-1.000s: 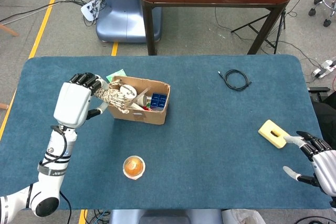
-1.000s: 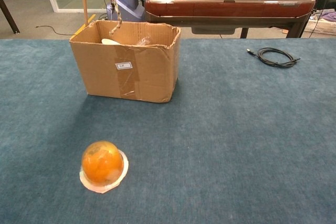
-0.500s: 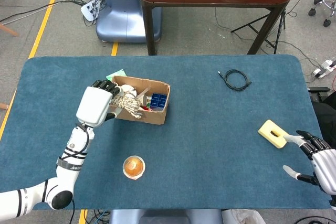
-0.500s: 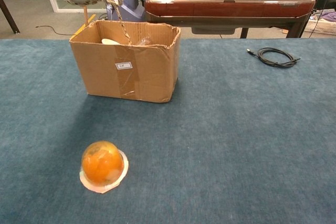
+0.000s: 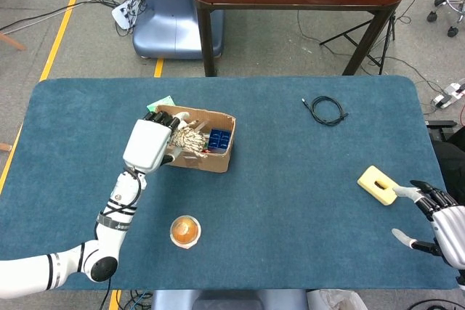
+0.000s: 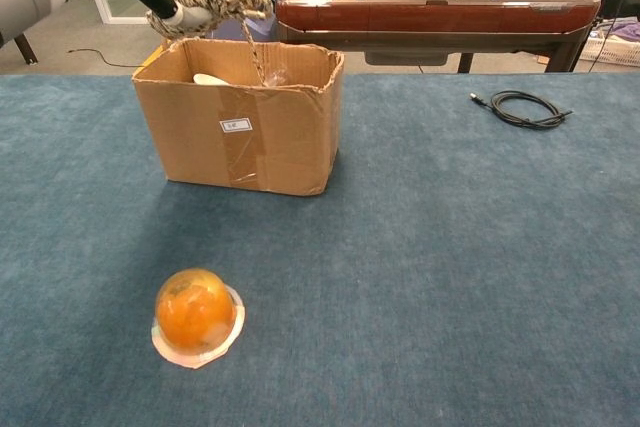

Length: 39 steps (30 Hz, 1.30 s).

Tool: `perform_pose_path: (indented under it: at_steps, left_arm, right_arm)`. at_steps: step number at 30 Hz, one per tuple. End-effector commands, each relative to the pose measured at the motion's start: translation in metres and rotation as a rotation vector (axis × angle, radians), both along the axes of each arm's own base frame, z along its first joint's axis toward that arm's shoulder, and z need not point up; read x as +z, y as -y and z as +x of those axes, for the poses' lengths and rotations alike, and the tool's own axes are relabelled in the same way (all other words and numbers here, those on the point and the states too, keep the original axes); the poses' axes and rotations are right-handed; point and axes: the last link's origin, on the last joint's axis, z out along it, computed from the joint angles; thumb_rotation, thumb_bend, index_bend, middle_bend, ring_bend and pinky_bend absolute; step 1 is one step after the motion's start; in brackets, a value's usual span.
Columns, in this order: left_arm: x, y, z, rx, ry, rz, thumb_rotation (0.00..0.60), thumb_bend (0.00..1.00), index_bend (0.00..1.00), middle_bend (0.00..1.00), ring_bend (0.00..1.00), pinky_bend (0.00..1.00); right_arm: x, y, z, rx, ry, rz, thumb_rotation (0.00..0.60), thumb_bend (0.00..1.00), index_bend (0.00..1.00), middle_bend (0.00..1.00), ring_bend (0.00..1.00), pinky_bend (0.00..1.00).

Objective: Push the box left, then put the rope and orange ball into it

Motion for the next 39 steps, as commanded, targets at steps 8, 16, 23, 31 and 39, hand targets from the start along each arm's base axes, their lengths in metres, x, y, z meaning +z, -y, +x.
perform_pose_path:
  at_steps: [8, 16, 23, 31, 39]
  left_arm:
    - [0.003, -0.002, -0.004, 0.033, 0.049, 0.036, 0.6, 0.13, 0.07, 0.42, 0.26, 0.39]
    - [0.001, 0.0, -0.006, 0.038, 0.054, 0.063, 0.6, 0.13, 0.07, 0.42, 0.26, 0.39]
    - [-0.001, 0.024, -0.023, 0.047, 0.039, -0.025, 0.6, 0.13, 0.15, 0.42, 0.26, 0.39]
    - [0.01, 0.075, -0.035, -0.018, 0.025, -0.13, 0.6, 0.13, 0.2, 0.41, 0.27, 0.39]
    - [0.013, 0.116, -0.044, -0.063, 0.013, -0.207, 0.6, 0.13, 0.22, 0.32, 0.27, 0.36]
  right_arm:
    - [-0.001, 0.001, 0.0, -0.002, -0.002, 0.005, 0.6, 0.14, 0.26, 0.33, 0.17, 0.28]
    - [-0.003, 0.003, 0.0, -0.004, -0.004, 0.013, 0.6, 0.14, 0.26, 0.33, 0.17, 0.28]
    - [-0.002, 0.003, -0.001, -0.006, -0.003, 0.01, 0.6, 0.14, 0.26, 0.33, 0.17, 0.28]
    - [-0.001, 0.002, 0.0, -0.005, -0.001, 0.004, 0.6, 0.14, 0.26, 0.33, 0.17, 0.28]
    - [0.002, 0.001, -0.001, -0.011, 0.002, -0.003, 0.6, 0.14, 0.26, 0.33, 0.17, 0.28]
